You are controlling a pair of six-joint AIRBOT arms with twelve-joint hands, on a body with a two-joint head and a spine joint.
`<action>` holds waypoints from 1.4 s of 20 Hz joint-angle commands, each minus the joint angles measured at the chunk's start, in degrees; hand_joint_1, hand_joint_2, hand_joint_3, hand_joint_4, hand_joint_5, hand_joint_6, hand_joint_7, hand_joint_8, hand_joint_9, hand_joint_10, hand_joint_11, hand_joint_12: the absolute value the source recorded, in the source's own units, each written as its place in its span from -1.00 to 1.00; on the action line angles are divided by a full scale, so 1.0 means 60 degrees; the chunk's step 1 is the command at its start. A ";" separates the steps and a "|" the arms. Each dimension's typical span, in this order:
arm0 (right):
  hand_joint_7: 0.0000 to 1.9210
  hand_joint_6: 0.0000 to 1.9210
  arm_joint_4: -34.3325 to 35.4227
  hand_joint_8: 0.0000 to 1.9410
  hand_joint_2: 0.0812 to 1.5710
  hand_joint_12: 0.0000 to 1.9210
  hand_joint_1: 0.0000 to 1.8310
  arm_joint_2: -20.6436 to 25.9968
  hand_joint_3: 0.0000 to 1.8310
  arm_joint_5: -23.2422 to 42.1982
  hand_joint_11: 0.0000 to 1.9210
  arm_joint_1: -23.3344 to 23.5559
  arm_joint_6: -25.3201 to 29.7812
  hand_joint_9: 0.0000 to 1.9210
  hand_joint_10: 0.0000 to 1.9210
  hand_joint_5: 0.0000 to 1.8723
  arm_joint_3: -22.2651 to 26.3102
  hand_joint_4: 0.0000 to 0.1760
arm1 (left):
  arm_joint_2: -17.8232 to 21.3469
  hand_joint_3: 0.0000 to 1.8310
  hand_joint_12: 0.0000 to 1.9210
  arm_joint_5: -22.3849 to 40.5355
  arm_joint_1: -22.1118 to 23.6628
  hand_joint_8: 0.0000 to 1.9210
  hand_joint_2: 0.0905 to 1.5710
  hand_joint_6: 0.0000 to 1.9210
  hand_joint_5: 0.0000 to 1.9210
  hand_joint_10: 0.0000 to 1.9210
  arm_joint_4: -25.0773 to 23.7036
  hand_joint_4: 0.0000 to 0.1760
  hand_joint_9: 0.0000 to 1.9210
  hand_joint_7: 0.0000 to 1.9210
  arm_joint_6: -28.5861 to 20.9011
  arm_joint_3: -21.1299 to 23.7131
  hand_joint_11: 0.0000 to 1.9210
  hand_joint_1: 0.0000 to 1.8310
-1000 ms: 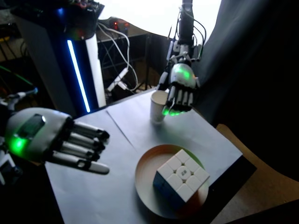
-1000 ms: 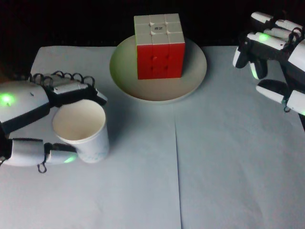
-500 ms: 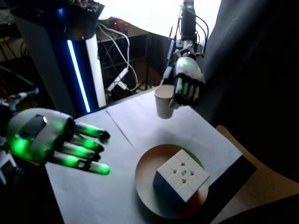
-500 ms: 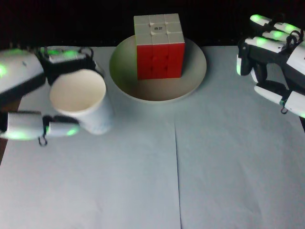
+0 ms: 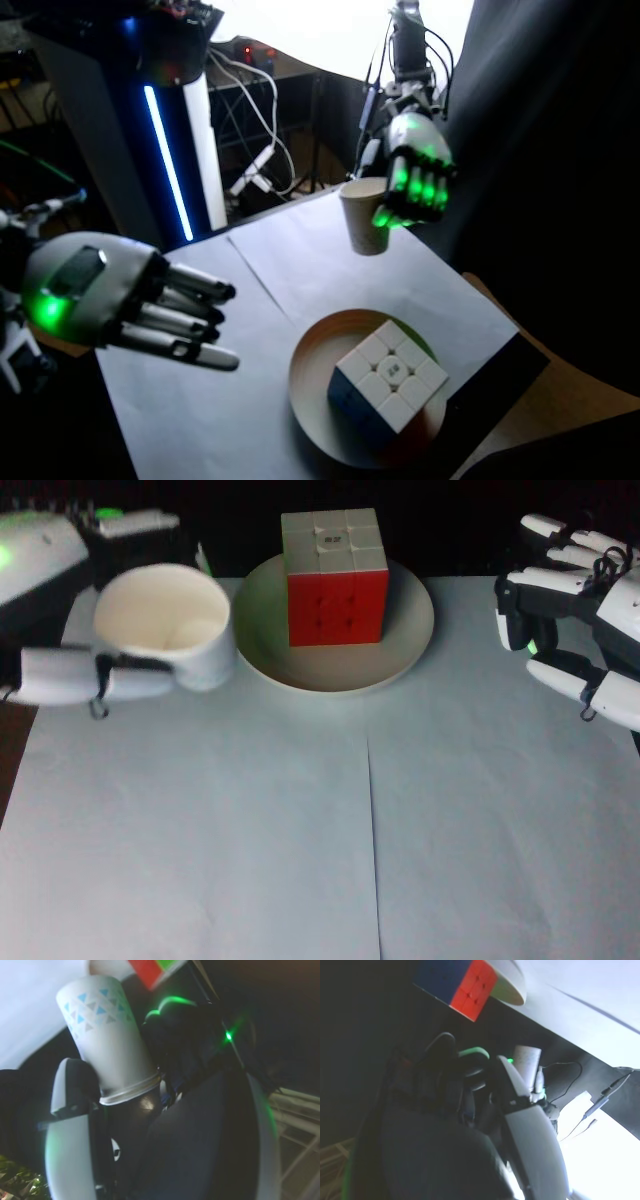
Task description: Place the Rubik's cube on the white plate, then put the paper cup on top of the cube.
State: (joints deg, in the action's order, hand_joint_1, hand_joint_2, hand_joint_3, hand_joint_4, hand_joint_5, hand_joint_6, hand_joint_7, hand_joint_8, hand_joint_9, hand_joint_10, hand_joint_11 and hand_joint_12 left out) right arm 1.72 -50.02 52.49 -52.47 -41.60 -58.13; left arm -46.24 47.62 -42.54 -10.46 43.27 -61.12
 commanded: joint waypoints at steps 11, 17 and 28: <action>-0.42 0.85 0.0103 0.83 0.81 1.00 0.10 -0.0023 -1.00 0.1198 -0.83 0.0081 0.0034 -0.74 0.79 -0.63 -0.0043 -1.00 | -0.1618 -1.00 1.00 -0.0326 0.2399 0.29 0.41 0.21 -0.60 0.55 -0.0354 -1.00 -0.56 -0.54 -0.1831 -0.1922 -0.60 0.18; -0.42 0.58 0.0140 0.76 0.74 1.00 0.29 -0.0078 -1.00 0.1197 -0.97 0.0025 0.0033 -0.77 0.65 -0.83 -0.0063 -1.00 | -0.2424 -1.00 1.00 -0.1583 0.3537 0.21 0.43 0.09 -0.63 0.50 -0.1348 -1.00 -0.80 -0.65 -0.2948 -0.2934 -1.00 0.12; -0.37 0.81 0.0149 0.82 0.80 1.00 0.14 -0.0191 -1.00 0.1196 -1.00 0.0021 0.0033 -0.78 0.56 -0.63 -0.0112 -1.00 | -0.3897 -1.00 0.79 -0.3301 0.4311 -0.10 0.44 0.13 -0.66 0.24 -0.2120 -1.00 -0.67 -0.58 -0.3415 -0.4249 -0.79 0.09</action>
State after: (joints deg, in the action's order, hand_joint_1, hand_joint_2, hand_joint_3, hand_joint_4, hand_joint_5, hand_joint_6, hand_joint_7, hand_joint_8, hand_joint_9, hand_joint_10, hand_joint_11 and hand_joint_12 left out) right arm 1.93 -50.98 52.69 -52.77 -41.60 -58.59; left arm -69.67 22.55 -17.61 -24.51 23.14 -86.63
